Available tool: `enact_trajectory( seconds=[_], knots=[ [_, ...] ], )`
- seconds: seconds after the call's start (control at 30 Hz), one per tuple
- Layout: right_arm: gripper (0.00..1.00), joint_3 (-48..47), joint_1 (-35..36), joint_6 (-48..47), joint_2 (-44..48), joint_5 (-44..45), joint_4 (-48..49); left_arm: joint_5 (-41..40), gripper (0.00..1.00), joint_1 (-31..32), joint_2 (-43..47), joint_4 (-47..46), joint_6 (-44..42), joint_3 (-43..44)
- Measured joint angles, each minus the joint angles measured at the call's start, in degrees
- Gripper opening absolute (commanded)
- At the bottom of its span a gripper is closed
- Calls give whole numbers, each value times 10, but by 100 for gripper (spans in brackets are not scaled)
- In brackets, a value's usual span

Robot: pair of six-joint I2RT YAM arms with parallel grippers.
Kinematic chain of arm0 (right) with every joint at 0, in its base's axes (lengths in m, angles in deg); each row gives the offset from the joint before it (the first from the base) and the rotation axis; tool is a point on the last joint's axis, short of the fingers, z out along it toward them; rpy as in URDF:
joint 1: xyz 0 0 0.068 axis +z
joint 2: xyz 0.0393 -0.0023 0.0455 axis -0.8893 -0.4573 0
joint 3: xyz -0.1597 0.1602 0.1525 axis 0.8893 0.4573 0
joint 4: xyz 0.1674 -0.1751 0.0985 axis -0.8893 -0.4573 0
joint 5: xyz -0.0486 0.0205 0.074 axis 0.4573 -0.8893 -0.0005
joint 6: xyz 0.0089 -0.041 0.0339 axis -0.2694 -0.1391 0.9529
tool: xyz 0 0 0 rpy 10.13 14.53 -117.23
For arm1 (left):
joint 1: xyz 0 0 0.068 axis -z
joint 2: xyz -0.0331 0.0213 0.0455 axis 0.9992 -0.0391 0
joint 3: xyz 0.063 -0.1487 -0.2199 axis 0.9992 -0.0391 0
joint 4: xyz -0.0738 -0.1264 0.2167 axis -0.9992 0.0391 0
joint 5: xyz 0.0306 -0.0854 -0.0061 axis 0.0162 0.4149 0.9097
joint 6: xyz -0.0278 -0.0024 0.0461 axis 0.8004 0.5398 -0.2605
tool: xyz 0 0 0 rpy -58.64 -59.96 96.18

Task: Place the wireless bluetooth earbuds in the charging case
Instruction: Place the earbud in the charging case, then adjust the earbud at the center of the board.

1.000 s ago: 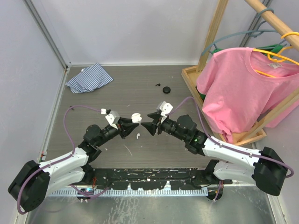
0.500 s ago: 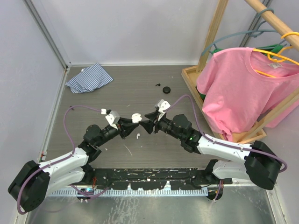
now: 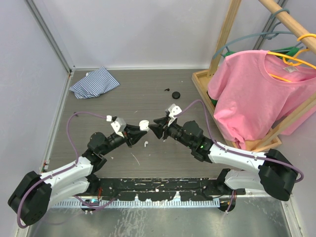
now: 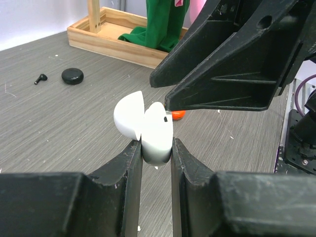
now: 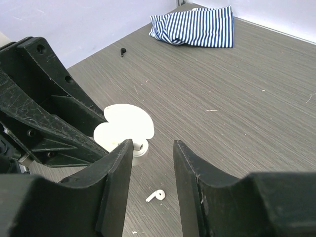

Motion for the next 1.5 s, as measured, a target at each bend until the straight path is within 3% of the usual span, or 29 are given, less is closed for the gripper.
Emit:
enact_trajectory(
  seconds=[0.43, 0.7, 1.07, 1.5],
  knots=[
    [46, 0, 0, -8, 13, 20, -11, -7, 0, 0, 3, 1, -1, 0],
    [52, -2, 0, -16, 3, 25, -61, -96, 0, 0, 4, 40, -12, 0],
    [54, -41, 1, 19, -133, 16, -137, -256, 0, 0, 26, 108, -13, 0],
    [56, -163, 43, 67, -276, 31, -224, -344, 0, 0, 36, 147, -13, 0]
  ],
)
